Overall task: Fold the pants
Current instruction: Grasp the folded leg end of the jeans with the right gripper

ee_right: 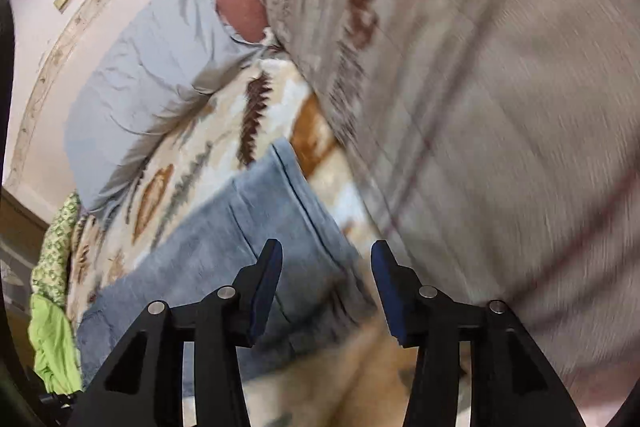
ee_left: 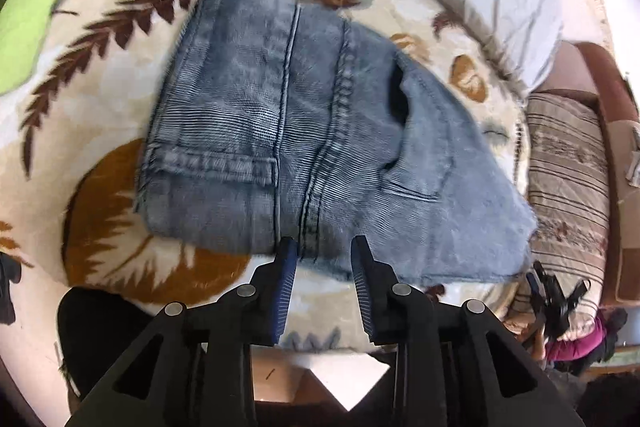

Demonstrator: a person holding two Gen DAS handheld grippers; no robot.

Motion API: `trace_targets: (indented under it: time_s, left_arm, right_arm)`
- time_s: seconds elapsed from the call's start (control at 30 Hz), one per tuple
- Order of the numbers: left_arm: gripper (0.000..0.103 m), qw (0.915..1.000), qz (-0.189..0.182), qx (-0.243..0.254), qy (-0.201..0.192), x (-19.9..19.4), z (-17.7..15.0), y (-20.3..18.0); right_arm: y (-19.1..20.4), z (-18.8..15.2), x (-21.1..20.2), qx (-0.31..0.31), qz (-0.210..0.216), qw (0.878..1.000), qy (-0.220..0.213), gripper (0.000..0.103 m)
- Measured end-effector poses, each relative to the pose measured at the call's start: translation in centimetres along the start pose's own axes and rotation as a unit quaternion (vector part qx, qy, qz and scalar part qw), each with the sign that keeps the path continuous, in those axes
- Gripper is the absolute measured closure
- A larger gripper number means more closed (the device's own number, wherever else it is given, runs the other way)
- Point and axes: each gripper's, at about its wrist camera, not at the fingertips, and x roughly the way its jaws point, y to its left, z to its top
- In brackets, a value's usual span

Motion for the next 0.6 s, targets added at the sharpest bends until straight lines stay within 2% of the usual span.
trace_targets:
  time_s: [0.07,0.13,0.23,0.37,0.43,0.6]
  left_arm:
    - [0.077,0.9994,0.024,-0.004,0.023,2.4,0.7,0.2]
    - [0.077,0.9988,0.044,0.011,0.019,2.6,0.8,-0.4]
    - [0.077,0.9981,0.047,0.036,0.018,1.3,0.2,-1.1]
    - [0.078,0.9969,-0.01,0.074,0.024,-1.2,-1.5,-3.1]
    - [0.075,0.994,-0.031,0.103,0.02,-2.1,-1.8,-5.0]
    - [0.064,0.9851,-0.021,0.17,0.018,-2.1,-1.6,-11.2]
  right_arm:
    - [1.0,-1.1,2.2,-0.031,-0.023,0.999,0.013,0.058]
    - [1.3,-1.9,3.2,-0.06,-0.04,0.997,0.014,0.064]
    - [0.2,-1.7,1.8,-0.03,-0.019,0.999,0.009,0.076]
    - [-2.4,-2.2,-1.6,0.041,0.034,0.998,-0.017,0.073]
    - [-3.7,-3.0,-1.9,0.081,0.067,0.994,-0.011,0.069]
    - [-4.4,-5.0,0.5,0.124,0.089,0.988,0.011,0.065]
